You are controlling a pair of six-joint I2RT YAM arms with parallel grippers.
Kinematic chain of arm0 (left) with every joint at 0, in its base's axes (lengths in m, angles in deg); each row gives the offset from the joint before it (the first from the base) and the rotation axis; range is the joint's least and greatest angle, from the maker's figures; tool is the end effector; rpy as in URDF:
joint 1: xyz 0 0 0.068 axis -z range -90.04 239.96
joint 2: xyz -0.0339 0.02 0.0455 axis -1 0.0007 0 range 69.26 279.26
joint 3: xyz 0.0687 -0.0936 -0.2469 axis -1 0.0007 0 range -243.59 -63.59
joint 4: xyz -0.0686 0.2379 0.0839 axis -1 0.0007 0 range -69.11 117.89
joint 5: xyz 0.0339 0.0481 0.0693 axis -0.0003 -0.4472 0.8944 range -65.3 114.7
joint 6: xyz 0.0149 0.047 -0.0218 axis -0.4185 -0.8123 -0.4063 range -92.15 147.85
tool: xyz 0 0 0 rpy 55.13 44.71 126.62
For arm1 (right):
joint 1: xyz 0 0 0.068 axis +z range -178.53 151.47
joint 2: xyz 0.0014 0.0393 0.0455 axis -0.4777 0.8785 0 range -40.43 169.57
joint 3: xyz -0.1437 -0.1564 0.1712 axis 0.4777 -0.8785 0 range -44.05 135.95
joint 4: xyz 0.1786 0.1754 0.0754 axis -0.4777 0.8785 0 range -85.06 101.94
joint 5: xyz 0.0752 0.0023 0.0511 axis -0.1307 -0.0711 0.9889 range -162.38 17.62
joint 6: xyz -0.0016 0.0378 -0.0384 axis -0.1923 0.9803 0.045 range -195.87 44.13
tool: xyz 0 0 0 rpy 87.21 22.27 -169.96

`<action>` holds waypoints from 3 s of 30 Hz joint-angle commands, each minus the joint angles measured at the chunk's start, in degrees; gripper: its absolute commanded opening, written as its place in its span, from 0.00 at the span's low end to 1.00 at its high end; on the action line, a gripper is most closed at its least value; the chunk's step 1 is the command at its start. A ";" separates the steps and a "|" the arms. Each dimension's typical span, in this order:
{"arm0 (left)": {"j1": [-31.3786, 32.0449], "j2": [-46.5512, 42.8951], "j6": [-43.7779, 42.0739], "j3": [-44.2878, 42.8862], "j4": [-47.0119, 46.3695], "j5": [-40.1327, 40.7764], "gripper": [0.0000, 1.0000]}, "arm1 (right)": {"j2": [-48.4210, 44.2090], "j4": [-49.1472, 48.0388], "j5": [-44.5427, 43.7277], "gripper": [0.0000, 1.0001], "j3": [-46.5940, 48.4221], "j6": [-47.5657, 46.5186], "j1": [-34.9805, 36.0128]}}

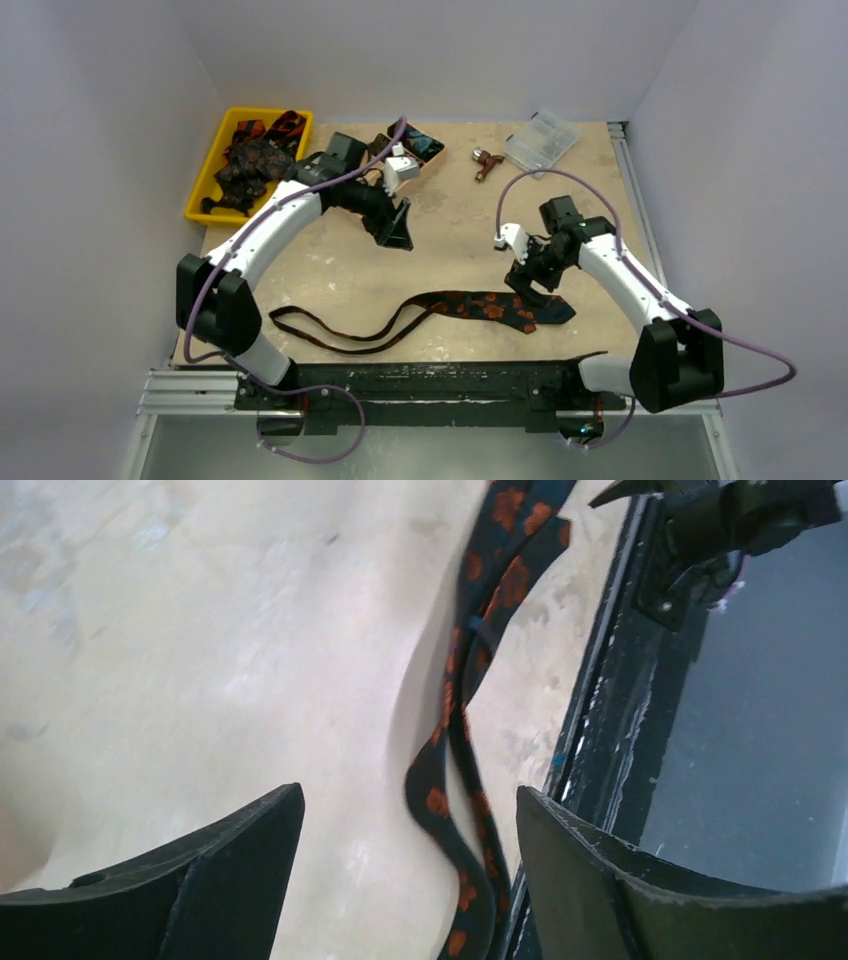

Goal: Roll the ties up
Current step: Flatten out the tie at the center of the board.

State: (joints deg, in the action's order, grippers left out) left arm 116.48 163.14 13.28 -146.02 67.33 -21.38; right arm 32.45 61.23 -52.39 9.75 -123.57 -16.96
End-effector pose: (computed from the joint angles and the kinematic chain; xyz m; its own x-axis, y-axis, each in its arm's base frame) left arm 0.2949 -0.1757 0.3035 -0.5694 0.4790 -0.6680 0.8220 0.3400 -0.4569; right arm 0.2137 0.0562 0.2385 -0.4359 -0.7988 -0.4146 -0.8850 0.4643 0.0359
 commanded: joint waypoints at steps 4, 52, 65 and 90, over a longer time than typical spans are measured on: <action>-8.09 -13.31 -33.62 10.86 22.81 11.46 0.80 | 7.08 -10.20 -5.06 0.83 -1.81 2.25 9.25; -25.63 10.02 -68.02 16.93 38.19 29.06 0.00 | 27.48 1.63 -18.64 0.02 -5.04 -23.32 -3.28; -26.50 6.98 -57.38 4.87 33.58 22.83 0.49 | 23.21 3.86 -15.05 0.65 11.44 -18.26 -6.02; -10.43 -30.85 -30.79 27.17 -4.87 16.84 1.00 | -7.30 1.91 -9.07 0.90 -4.95 -16.84 3.80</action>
State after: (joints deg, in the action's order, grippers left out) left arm 101.01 135.45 -20.93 -122.02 70.24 -11.22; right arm 24.08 57.73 -56.09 10.25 -138.46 -16.98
